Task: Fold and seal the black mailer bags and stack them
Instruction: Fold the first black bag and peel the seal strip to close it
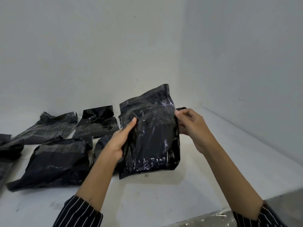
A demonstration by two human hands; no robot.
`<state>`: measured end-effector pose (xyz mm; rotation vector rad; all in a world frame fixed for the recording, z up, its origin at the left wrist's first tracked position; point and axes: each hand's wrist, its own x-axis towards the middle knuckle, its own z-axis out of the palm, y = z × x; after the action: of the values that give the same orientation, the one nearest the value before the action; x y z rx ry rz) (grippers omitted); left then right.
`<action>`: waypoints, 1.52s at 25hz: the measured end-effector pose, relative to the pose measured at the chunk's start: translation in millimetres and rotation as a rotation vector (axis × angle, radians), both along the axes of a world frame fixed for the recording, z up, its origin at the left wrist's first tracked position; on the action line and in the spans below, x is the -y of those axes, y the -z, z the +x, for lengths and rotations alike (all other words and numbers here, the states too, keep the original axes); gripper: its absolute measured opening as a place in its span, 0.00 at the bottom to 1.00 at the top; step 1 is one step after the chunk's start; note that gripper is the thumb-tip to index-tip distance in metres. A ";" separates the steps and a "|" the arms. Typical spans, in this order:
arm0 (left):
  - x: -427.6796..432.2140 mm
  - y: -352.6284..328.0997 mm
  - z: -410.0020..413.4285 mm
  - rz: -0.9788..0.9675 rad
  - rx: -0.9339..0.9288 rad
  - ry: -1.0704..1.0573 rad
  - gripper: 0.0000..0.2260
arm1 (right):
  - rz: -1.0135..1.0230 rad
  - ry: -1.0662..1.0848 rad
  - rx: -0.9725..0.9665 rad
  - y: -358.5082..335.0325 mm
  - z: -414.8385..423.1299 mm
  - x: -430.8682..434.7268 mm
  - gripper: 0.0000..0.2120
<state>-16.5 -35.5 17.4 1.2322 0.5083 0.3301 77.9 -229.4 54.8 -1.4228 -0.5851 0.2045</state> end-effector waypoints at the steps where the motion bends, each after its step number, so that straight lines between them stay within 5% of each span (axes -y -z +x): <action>1: -2.6 0.7 -1.7 -0.019 0.016 -0.016 0.23 | 0.038 -0.007 0.043 1.7 -5.5 4.7 0.07; 9: -11.8 -5.6 -1.7 -0.099 0.144 -0.267 0.23 | -0.326 -0.071 0.442 29.9 -17.2 5.8 0.02; 14: -10.0 -11.4 -1.0 -0.018 0.224 -0.388 0.18 | -0.435 -0.106 0.317 32.7 -10.4 -8.9 0.02; 20: -18.0 -5.4 3.6 0.049 0.281 -0.483 0.20 | -0.167 -0.015 0.187 41.9 -3.5 -15.8 0.08; 31: 1.5 -1.7 23.2 0.120 0.291 -0.524 0.18 | -0.144 -0.113 -0.022 47.7 9.0 -3.5 0.06; 38: 0.1 13.7 31.3 0.129 0.219 -0.565 0.18 | -0.144 0.038 0.068 50.1 16.9 9.2 0.07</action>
<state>14.8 -35.6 3.7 1.1415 0.6468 0.9788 94.8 -238.6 4.7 -1.5842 -0.6083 0.1715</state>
